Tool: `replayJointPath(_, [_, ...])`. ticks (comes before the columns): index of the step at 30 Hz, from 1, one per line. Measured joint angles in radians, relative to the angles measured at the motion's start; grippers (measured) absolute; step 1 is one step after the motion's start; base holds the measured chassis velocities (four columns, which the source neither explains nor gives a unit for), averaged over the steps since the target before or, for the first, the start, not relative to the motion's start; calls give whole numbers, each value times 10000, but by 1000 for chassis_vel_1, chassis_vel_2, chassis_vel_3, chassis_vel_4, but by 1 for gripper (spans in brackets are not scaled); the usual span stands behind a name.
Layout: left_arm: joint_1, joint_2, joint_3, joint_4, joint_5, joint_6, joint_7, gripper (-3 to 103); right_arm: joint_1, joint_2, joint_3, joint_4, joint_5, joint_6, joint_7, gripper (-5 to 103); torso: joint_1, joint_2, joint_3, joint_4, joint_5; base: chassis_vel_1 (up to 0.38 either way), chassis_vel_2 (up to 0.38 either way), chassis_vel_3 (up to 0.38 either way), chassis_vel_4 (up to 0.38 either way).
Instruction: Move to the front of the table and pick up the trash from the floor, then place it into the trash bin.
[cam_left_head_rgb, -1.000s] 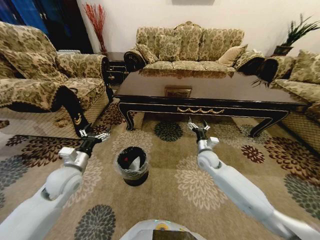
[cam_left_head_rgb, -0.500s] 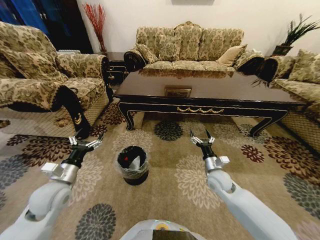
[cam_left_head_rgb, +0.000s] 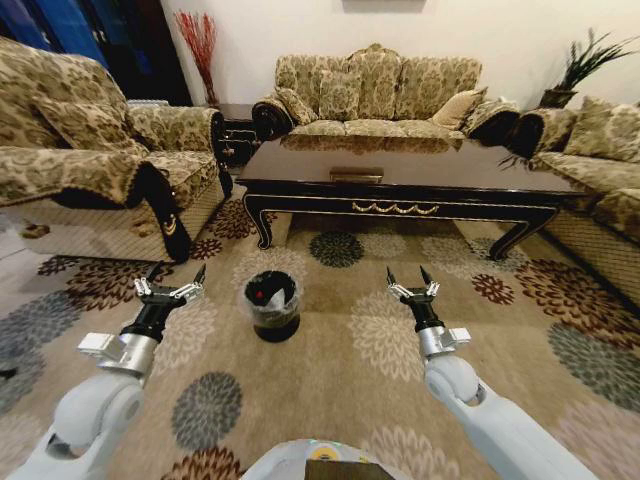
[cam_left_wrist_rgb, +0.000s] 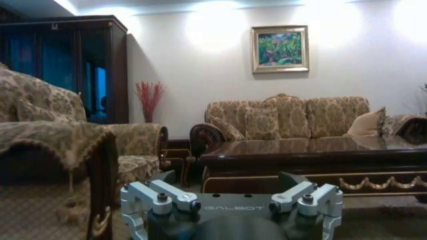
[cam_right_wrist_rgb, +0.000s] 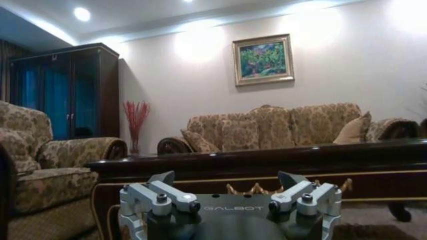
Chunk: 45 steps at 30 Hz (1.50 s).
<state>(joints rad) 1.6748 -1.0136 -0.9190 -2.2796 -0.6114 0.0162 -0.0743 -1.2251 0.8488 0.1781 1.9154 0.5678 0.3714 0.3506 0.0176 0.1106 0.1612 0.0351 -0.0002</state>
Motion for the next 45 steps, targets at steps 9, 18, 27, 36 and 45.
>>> replayJointPath(9, [-292, 91, 378, 146, -18, 134, -141, 100, -364, 99, 275, -46, -117, 68, -70, 100, 0, 0, 1, -2, 8, 369, -357, -359, 353])
replayJointPath(18, [-704, 288, 732, 430, -209, 336, -336, 100, -349, 187, 301, -265, -137, 141, -103, 100, 0, 0, 1, -2, 5, 361, -354, -369, 353])
replayJointPath(27, [-968, 474, 884, 541, -506, 505, -502, 100, -195, 251, 198, -432, -142, 170, -125, 100, 1, -1, 2, 1, 0, 357, -359, -361, 361])
replayJointPath(36, [-1068, 637, 995, 575, -547, 559, -542, 100, -97, 351, 108, -563, -145, 197, -122, 100, -1, -1, -1, 0, 5, 342, -359, -334, 353])
replayJointPath(45, [-1083, 680, 1050, 554, -552, 585, -557, 100, -130, 379, 106, -582, -135, 405, -155, 100, -5, 0, -5, 6, -20, 339, -328, -334, 336])
